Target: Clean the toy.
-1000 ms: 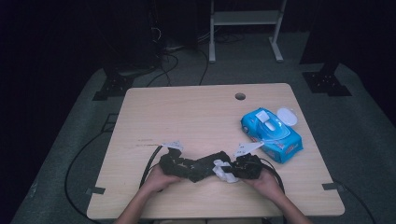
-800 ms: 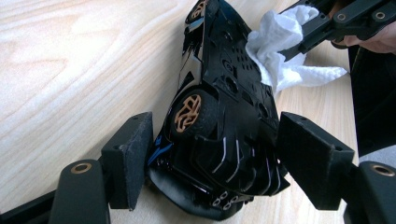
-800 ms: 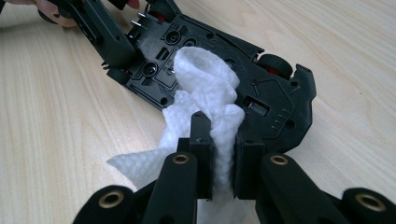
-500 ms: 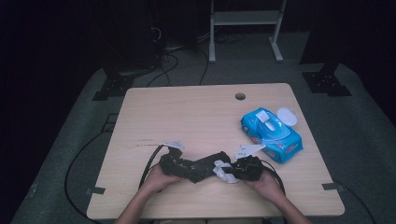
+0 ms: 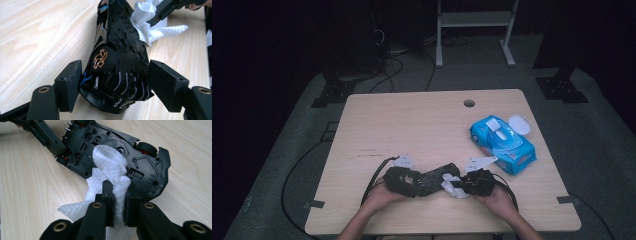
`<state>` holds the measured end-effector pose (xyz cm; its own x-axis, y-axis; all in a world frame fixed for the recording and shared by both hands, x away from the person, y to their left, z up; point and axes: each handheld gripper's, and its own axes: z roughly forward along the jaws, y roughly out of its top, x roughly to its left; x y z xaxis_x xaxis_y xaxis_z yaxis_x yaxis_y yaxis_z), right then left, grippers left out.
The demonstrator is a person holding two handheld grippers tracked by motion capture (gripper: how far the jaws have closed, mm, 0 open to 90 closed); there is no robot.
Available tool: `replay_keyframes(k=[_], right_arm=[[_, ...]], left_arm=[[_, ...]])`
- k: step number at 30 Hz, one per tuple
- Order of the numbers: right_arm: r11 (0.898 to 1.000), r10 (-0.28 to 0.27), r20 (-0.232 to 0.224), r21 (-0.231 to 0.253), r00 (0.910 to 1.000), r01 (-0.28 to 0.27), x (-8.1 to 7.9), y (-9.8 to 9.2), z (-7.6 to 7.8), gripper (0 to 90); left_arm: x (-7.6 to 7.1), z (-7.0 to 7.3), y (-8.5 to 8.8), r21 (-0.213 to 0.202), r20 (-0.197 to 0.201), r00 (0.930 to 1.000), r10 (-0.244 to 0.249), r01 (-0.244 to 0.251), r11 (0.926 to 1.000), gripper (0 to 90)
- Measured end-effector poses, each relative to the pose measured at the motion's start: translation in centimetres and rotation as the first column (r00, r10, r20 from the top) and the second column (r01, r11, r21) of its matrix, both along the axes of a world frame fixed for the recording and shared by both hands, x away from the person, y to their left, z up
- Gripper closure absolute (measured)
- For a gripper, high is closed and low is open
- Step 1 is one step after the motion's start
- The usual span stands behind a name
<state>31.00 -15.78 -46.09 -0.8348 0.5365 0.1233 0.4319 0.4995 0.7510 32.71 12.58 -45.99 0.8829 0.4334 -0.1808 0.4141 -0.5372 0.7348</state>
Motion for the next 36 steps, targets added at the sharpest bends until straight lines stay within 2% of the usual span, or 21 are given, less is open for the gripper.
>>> replay_keyframes(k=[3,6,10,12,13,14,16,17,19,20,22,24,25,26,28,29,31,34,36], right_arm=[[1.000,0.002,-0.001,-0.001,1.0000,-0.002,-0.1,-0.1,-0.1,80.8],[1.000,-0.001,-0.004,-0.006,1.0000,0.001,-0.3,-0.1,-0.1,80.8],[1.000,-0.002,-0.006,-0.004,1.0000,0.002,-0.5,-0.1,-0.2,80.9],[1.000,-0.004,-0.006,-0.005,1.0000,0.004,-0.6,-0.1,-0.2,80.8],[1.000,-0.003,-0.006,-0.004,1.0000,0.003,-0.6,-0.2,-0.2,80.8],[1.000,-0.004,-0.007,-0.004,1.0000,0.004,-0.7,-0.2,-0.3,80.8],[1.000,-0.005,-0.003,-0.010,1.0000,0.005,-0.8,-0.1,-0.3,80.8],[1.000,-0.005,-0.001,-0.013,1.0000,0.005,-0.8,-0.1,-0.3,80.8],[1.000,-0.002,-0.003,-0.018,1.0000,0.002,-0.9,-0.2,-0.3,80.9],[1.000,-0.002,-0.007,-0.020,1.0000,0.002,-1.0,-0.2,-0.4,80.9],[1.000,-0.006,-0.010,-0.017,0.9999,0.006,-1.1,-0.2,-0.5,80.8],[1.000,-0.003,-0.011,-0.025,0.9999,0.003,-1.2,-0.2,-0.6,80.9],[1.000,-0.003,-0.014,-0.026,0.9999,0.003,-1.2,-0.2,-0.6,80.9],[1.000,-0.002,-0.018,-0.027,0.9998,0.002,-1.2,-0.2,-0.6,80.9],[0.998,0.002,-0.028,-0.067,0.9996,-0.004,-1.2,0.0,-1.0,80.8],[0.997,0.005,-0.026,-0.077,0.9997,-0.007,-1.3,0.1,-1.3,80.8],[0.997,0.006,-0.028,-0.071,0.9996,-0.008,-1.2,0.1,-1.1,80.8],[0.998,0.002,-0.030,-0.057,0.9995,-0.004,-1.2,0.0,-0.9,80.8],[0.999,0.004,-0.030,-0.045,0.9996,-0.005,-1.2,-0.1,-0.7,80.8]], left_arm=[[-0.6,0.3,-0.2,0.035,0.054,0.9984,-0.017,0.016,0.9993,28.7],[-1.1,0.5,-0.5,0.070,0.109,0.9934,-0.038,0.031,0.9971,28.9],[-1.8,0.7,-0.7,0.108,0.172,0.9832,-0.062,0.043,0.9932,29.0],[-2.0,0.8,-0.9,0.118,0.192,0.9789,-0.068,0.046,0.9919,29.0],[-2.0,0.8,-0.9,0.118,0.192,0.9789,-0.068,0.046,0.9919,29.0],[-2.3,0.8,-1.0,0.133,0.219,0.9725,-0.078,0.050,0.9898,29.0],[-2.4,0.9,-1.0,0.132,0.218,0.9724,-0.082,0.054,0.9898,29.3],[-2.4,1.0,-0.7,0.108,0.207,0.9752,-0.078,0.057,0.9925,29.7],[-2.3,1.3,-0.1,0.047,0.198,0.9778,-0.069,0.060,0.9971,38.5],[-2.3,1.4,0.0,0.044,0.200,0.9772,-0.070,0.063,0.9971,42.5],[-2.4,1.3,-0.2,0.050,0.205,0.9762,-0.071,0.062,0.9968,42.1],[-2.3,1.2,-0.3,0.059,0.192,0.9778,-0.085,0.075,0.9955,42.0],[-2.3,1.1,-0.4,0.048,0.183,0.9799,-0.079,0.071,0.9963,41.8],[-2.2,1.0,-0.5,0.055,0.179,0.9807,-0.078,0.069,0.9961,41.8],[-2.2,0.7,-0.6,0.100,0.186,0.9785,-0.089,0.072,0.9924,42.9],[-2.2,0.5,-0.7,0.104,0.180,0.9789,-0.097,0.079,0.9914,43.8],[-2.3,0.4,-0.7,0.100,0.177,0.9792,-0.099,0.082,0.9916,48.0],[-2.2,0.5,-0.7,0.080,0.188,0.9762,-0.109,0.095,0.9922,54.2],[-2.3,0.4,-0.8,0.087,0.200,0.9731,-0.113,0.098,0.9914,57.5]])
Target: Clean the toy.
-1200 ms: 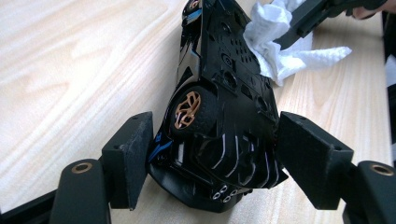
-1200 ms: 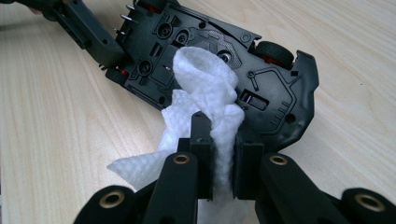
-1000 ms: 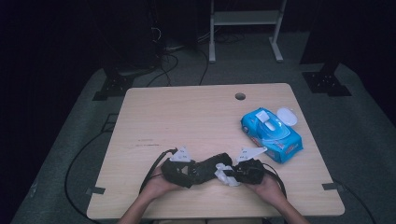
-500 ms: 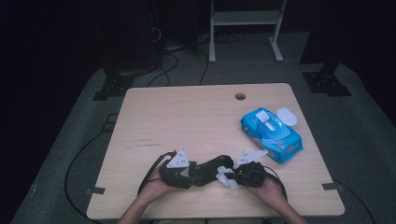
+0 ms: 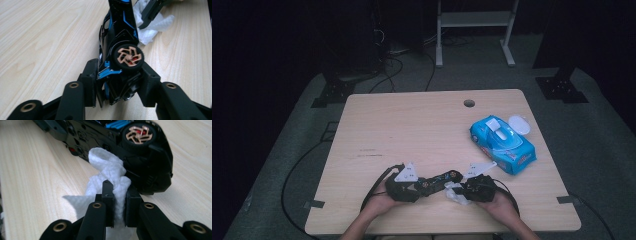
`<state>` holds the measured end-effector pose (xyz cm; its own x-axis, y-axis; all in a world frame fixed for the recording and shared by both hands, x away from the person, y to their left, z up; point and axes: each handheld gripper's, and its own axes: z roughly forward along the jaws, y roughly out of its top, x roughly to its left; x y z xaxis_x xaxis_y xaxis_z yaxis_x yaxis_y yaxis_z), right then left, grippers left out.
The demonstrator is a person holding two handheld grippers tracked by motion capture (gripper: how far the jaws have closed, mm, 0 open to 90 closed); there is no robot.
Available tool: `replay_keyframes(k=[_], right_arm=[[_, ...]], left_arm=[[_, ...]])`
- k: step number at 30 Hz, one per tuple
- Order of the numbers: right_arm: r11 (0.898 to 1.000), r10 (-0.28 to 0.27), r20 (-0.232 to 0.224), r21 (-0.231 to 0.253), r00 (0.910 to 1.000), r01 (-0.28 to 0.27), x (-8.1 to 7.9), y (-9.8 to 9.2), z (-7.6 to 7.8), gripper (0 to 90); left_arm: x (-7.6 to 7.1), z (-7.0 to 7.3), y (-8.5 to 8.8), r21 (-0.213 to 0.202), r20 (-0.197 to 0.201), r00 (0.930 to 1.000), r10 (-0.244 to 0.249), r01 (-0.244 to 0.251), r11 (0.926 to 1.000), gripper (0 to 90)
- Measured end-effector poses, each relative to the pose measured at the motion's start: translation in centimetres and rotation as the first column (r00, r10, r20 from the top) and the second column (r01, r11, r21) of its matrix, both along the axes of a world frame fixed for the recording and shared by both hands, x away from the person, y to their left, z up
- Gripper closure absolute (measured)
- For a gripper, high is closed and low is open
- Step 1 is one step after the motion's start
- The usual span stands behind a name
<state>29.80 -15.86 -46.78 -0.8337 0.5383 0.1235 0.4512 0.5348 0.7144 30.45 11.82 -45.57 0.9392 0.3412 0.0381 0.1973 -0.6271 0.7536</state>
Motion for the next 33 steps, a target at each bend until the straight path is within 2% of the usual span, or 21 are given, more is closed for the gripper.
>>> replay_keyframes(k=[3,6,9,11,15,20,22,25,28,31,33], right_arm=[[0.999,-0.001,0.009,0.050,1.0000,0.001,0.0,-0.2,1.0,80.8],[0.993,-0.010,0.018,0.122,0.9998,0.008,-0.2,-0.4,2.3,80.8],[0.984,-0.007,0.056,0.176,0.9984,-0.003,-0.4,-0.2,3.8,80.8],[0.982,0.002,0.083,0.190,0.9966,-0.017,-0.4,0.6,4.7,80.8],[0.981,0.030,0.094,0.190,0.9952,-0.047,0.2,3.4,5.2,80.8],[0.989,0.072,0.098,0.119,0.9927,-0.083,1.1,6.5,4.5,80.7],[0.990,0.065,0.102,0.121,0.9927,-0.077,1.3,6.4,4.3,80.6],[0.996,0.009,0.130,0.089,0.9915,-0.021,1.4,5.0,4.5,80.6],[0.994,-0.026,0.111,0.112,0.9935,0.013,1.6,4.3,4.4,80.7],[0.989,0.016,0.095,0.146,0.9954,-0.030,1.2,5.7,4.2,80.6],[0.988,0.049,0.101,0.142,0.9937,-0.063,0.9,6.9,4.1,80.3]], left_arm=[[-0.1,-0.1,0.0,-0.002,0.011,0.9999,0.002,-0.002,1.0000,57.9],[0.0,-0.2,0.0,-0.010,0.020,0.9996,0.019,-0.019,0.9998,58.0],[0.1,-0.3,0.0,-0.020,0.024,0.9993,0.029,-0.028,0.9994,58.0],[0.2,-0.4,0.0,-0.030,0.028,0.9990,0.035,-0.034,0.9990,58.0],[0.2,-0.5,0.0,-0.036,0.029,0.9990,0.035,-0.034,0.9988,58.0],[0.1,-0.6,0.0,-0.049,0.033,0.9987,0.038,-0.037,0.9981,58.0],[0.1,-0.7,0.1,-0.057,0.029,0.9986,0.044,-0.042,0.9975,58.1],[0.2,-0.7,0.1,-0.068,0.022,0.9985,0.051,-0.050,0.9965,58.1],[0.2,-0.7,0.0,-0.072,0.021,0.9983,0.054,-0.052,0.9961,58.0],[0.2,-0.7,0.0,-0.066,0.024,0.9984,0.052,-0.050,0.9966,58.1],[0.1,-0.7,0.1,-0.063,0.029,0.9982,0.054,-0.052,0.9967,58.1]])
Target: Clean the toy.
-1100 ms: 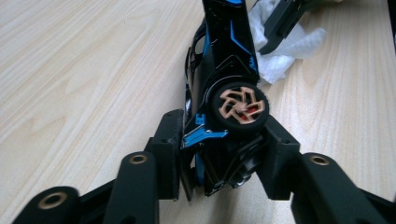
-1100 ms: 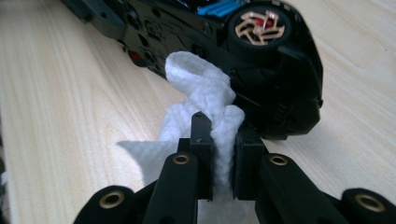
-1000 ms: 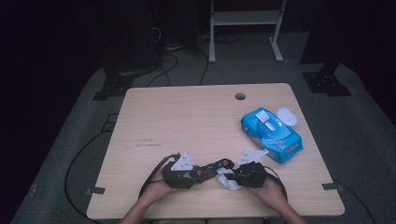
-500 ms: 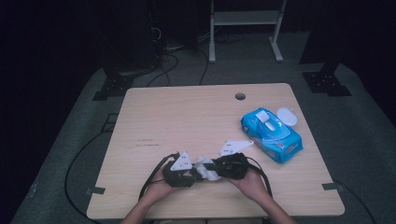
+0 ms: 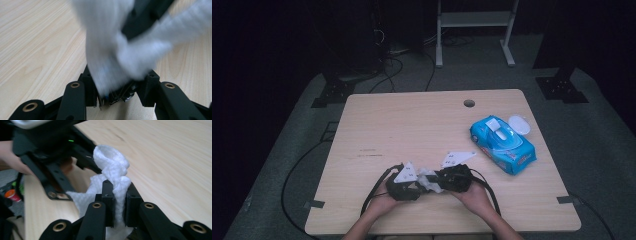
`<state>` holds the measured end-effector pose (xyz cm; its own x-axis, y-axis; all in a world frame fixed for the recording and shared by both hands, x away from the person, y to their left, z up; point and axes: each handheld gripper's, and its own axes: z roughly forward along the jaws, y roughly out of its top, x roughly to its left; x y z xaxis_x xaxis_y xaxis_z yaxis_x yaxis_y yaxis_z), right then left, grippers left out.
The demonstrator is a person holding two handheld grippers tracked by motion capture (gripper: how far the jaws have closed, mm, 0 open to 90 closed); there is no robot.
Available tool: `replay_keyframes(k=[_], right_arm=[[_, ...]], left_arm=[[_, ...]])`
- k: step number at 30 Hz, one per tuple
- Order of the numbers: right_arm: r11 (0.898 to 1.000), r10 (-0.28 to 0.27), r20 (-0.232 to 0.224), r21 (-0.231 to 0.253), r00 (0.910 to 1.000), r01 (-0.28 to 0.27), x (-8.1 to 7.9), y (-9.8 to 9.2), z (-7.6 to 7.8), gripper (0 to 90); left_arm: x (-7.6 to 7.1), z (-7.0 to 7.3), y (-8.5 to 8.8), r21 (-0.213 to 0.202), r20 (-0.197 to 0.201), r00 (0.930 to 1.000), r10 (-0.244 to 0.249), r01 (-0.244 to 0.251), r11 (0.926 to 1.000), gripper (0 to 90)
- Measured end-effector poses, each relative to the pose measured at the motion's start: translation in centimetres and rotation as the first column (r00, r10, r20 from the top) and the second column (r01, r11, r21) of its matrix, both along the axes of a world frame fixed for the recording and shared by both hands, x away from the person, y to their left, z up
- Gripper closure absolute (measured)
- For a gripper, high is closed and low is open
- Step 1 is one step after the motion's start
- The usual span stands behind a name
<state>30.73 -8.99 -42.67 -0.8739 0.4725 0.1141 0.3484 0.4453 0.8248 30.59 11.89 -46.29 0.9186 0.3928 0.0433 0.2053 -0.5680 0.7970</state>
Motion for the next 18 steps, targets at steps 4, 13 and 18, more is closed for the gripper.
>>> replay_keyframes(k=[4,13,18], right_arm=[[1.000,-0.012,0.002,-0.010,0.9999,0.013,0.4,-0.7,0.1,80.4],[0.999,-0.038,0.014,-0.008,0.9992,0.038,0.1,-0.8,0.1,80.4],[0.995,-0.083,0.048,-0.045,0.9954,0.085,0.6,-2.0,0.2,80.2]], left_arm=[[0.1,-0.1,0.1,-0.013,-0.005,1.0000,0.006,-0.006,0.9999,58.1],[0.2,0.0,0.1,-0.003,0.005,0.9999,0.012,-0.012,0.9999,58.1],[0.5,-0.1,0.7,-0.010,0.003,0.9995,0.031,-0.031,0.9995,58.1]])
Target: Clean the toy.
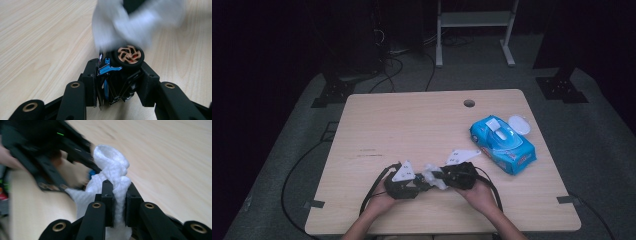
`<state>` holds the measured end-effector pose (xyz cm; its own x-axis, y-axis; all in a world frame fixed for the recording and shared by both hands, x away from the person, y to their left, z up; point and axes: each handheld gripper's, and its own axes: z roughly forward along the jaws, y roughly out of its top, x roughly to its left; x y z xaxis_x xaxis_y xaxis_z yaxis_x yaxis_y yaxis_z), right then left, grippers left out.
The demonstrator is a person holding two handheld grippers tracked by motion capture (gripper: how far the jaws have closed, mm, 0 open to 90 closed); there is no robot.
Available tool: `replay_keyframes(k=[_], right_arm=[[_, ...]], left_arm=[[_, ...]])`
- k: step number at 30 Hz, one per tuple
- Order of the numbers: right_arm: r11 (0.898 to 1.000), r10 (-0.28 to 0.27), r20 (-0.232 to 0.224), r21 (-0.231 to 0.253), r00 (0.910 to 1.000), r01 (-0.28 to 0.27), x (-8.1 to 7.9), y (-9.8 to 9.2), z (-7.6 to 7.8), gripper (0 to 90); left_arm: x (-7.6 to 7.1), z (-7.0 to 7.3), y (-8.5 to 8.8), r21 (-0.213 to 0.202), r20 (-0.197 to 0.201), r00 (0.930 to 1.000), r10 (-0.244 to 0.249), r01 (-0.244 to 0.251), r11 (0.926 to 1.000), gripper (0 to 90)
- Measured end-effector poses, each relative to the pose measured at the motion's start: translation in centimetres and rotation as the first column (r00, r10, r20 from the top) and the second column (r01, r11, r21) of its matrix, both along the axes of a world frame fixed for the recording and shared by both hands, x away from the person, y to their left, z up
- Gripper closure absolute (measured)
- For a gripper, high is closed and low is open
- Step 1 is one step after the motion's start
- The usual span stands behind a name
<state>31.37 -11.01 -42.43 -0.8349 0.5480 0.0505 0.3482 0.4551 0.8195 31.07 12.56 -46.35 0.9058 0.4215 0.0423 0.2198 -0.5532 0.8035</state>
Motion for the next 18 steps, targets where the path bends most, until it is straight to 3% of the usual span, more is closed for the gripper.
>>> replay_keyframes(k=[5,9,13,17,18], right_arm=[[0.994,-0.106,0.007,0.003,0.9943,0.106,0.9,-2.9,0.1,80.3],[0.996,-0.075,-0.019,0.046,0.9970,0.076,0.6,-2.2,-0.2,80.2],[0.997,-0.064,-0.014,0.037,0.9979,0.064,0.6,-1.9,-0.1,80.2],[0.993,-0.118,0.007,0.018,0.9930,0.118,1.2,-3.7,-0.2,80.0],[0.991,-0.129,-0.011,0.034,0.9916,0.129,1.4,-4.2,-0.2,80.0]], left_arm=[[0.1,0.0,0.0,-0.010,-0.003,1.0000,0.001,-0.001,1.0000,58.0],[0.0,0.0,0.0,-0.001,0.006,1.0000,-0.001,0.001,1.0000,58.1],[0.0,0.0,0.2,0.001,0.006,1.0000,0.001,-0.001,1.0000,58.0],[0.0,0.0,0.3,-0.010,0.003,1.0000,0.000,0.000,1.0000,58.1],[0.0,0.1,0.3,-0.011,0.004,1.0000,-0.002,0.002,0.9999,58.1]])
